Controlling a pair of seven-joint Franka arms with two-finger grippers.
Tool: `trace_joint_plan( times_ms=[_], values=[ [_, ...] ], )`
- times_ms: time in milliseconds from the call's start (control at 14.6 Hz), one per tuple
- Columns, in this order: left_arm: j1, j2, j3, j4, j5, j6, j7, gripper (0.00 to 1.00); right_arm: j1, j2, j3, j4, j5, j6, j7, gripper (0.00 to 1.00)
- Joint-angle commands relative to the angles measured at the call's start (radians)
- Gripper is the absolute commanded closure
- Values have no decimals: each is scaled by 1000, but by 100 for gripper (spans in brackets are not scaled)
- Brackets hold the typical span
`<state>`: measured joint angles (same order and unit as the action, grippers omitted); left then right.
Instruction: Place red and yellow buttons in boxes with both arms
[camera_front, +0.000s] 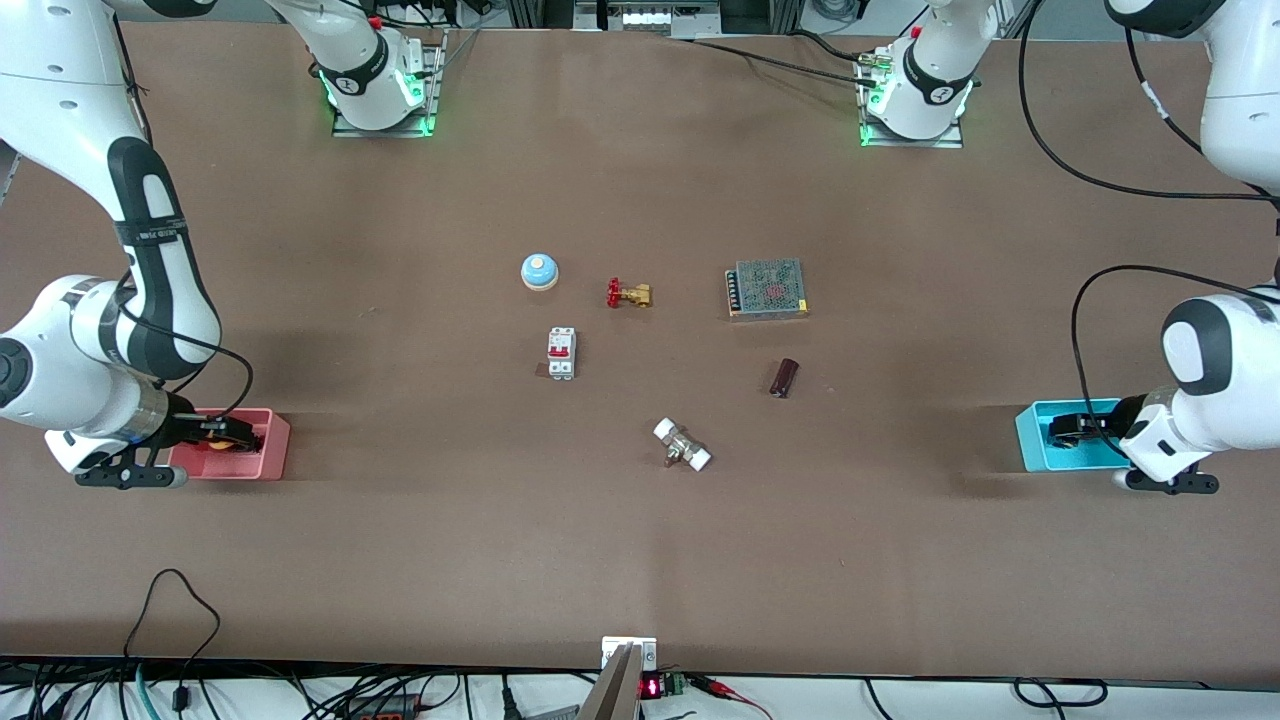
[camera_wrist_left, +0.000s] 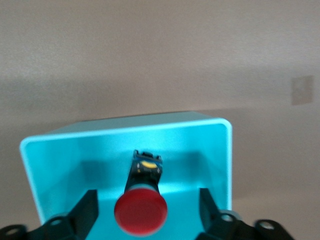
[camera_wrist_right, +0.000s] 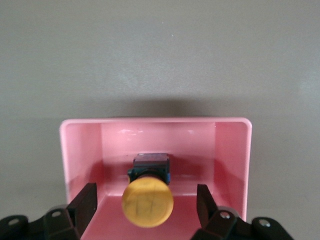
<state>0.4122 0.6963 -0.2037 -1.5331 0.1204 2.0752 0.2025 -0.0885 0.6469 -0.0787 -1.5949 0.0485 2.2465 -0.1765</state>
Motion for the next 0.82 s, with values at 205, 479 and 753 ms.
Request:
trace_joint_plan(
  times_ms=[205,479,753],
  values=[
    [-16,-159,-14,-7,19,-180,0,0,38,-206,4,-7,19,-235,-18,0],
    [-102,-277,-17,-5,18,-329,-61,0,72,-361,11,-5,7,-376,-12,0],
    [-208,-365,-19,54,9,-539,-173,0,78,-482,59,-2,-48,-493,-6,0]
  ],
)
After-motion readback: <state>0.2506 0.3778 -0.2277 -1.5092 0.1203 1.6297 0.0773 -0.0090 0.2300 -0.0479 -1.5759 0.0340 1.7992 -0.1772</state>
